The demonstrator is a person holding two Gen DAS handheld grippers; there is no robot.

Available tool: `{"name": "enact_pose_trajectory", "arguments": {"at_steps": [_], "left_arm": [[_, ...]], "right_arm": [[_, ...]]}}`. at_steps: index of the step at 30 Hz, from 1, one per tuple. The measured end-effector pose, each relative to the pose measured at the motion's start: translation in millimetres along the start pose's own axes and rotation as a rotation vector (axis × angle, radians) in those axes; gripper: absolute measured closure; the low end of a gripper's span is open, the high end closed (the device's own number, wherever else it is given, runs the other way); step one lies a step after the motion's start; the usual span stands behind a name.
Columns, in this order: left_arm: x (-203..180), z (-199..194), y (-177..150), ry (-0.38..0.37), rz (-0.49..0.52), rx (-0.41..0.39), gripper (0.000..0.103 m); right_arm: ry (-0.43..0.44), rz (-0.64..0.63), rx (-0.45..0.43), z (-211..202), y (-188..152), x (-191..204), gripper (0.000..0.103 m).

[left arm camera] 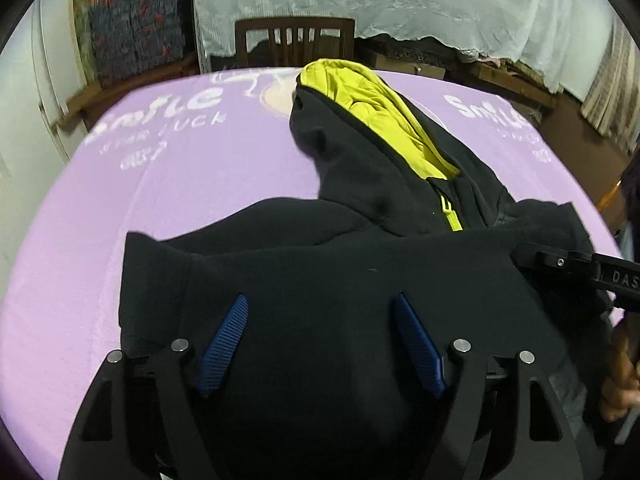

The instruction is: Fold large clothes

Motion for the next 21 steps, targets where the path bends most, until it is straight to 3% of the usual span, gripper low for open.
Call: {"name": "enact_pose_trajectory", "arguments": {"at_steps": [5, 10, 11, 13, 14, 18, 21], "left_arm": [[20, -9, -3, -0.044, -0.032, 0.003, 0.026], [36, -38, -10, -0.015, -0.087, -0.033, 0.028], [39, -46, -12, 0.002, -0.091, -0.048, 0.028], [42, -64, -17, 0.030, -0.075, -0.085, 0.027], [41, -72, -20, 0.042, -0.065, -0.100, 0.027], [28, -96, -22, 0.060, -0.019, -0.160, 0.013], [10, -89, -19, 0.025, 0.005, -0.153, 0.008]], "right_arm": [[0.117, 0.132, -0.011, -25, -13, -45, 0.103], [0.076, 0.198, -0.047, -56, -30, -64, 0.103], [0.024, 0.189, -0.055, -65, -31, -62, 0.103], [-0.102, 0.144, -0.075, -80, -30, -56, 0.088], [-0.118, 0.123, -0.088, -86, -29, -53, 0.087], [-0.084, 0.106, -0.115, -104, -14, -46, 0.085], [-0.091, 0.052, -0.122, -107, 8, -30, 0.078]]}}
Point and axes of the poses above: each gripper's, at about its wrist camera, not at the fingertips, and z roughly the way its jaws point, x to its left, y to its top, the point moved 1 cm from there along z, roughly the way its jaws point, and after that the axes turned 9 degrees about -z, right-handed, at the moved point
